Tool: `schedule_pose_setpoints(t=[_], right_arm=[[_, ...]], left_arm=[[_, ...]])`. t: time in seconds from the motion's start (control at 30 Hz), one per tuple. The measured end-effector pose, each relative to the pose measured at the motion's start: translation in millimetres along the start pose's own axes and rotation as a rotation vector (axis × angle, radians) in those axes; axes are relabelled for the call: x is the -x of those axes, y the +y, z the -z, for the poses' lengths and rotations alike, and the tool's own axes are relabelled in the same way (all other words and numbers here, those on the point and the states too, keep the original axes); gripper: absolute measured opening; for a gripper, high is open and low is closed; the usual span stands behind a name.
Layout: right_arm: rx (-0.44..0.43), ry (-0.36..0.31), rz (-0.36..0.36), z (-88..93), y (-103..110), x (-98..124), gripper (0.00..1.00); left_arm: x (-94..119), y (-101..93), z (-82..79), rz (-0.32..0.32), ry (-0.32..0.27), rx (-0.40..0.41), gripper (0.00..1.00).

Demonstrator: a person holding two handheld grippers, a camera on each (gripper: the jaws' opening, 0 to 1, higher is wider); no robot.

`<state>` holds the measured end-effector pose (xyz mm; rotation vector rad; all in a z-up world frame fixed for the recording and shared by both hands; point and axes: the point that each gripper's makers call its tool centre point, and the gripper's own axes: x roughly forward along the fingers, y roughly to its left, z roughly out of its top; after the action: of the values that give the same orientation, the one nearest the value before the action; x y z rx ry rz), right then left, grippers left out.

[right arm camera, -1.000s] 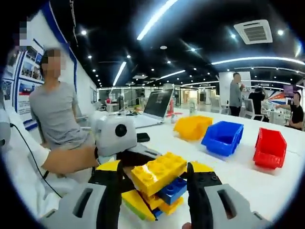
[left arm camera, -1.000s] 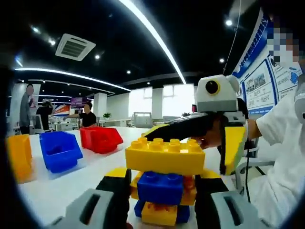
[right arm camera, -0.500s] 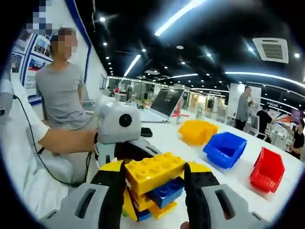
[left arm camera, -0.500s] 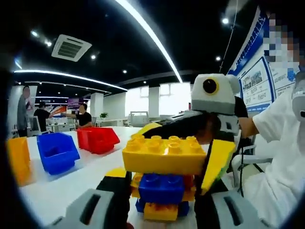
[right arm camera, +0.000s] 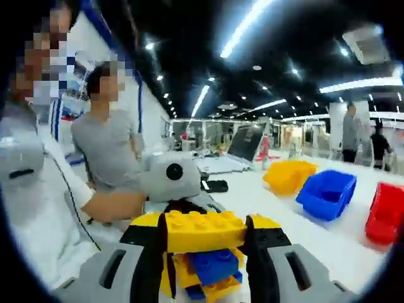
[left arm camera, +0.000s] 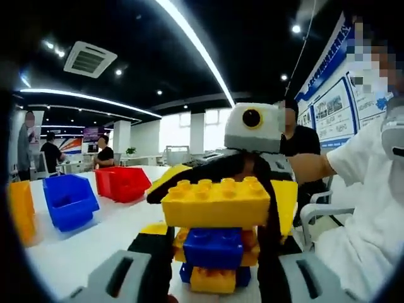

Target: Take apart the toy blocks one by one and place each separated block into its matching bin, sorting the blocks by their type until all the connected pieces are disassembled and separated into the correct bins

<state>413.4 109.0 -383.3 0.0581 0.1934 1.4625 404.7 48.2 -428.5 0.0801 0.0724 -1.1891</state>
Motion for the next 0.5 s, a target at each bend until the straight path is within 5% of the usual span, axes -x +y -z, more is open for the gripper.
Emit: schedule_pose_setpoints(t=[0.07, 0.23, 0.5], right_arm=[[0.139, 0.016, 0.029, 3.6, -2.5, -2.7, 0.51], [0.128, -0.037, 0.036, -14.8, -0.7, -1.3, 0.52], [0.125, -0.1, 0.131, -51.0, -33.8, 5.1, 0.52]], left_arm=[[-2.1, 1.8, -0.5, -0.003, 0.001, 0.005, 0.53], [-1.0, -0.8, 0.7, 0.0, 0.002, 0.036, 0.53], [0.1, 7.8, 0.4, -0.024, -0.005, 0.043, 0.53]])
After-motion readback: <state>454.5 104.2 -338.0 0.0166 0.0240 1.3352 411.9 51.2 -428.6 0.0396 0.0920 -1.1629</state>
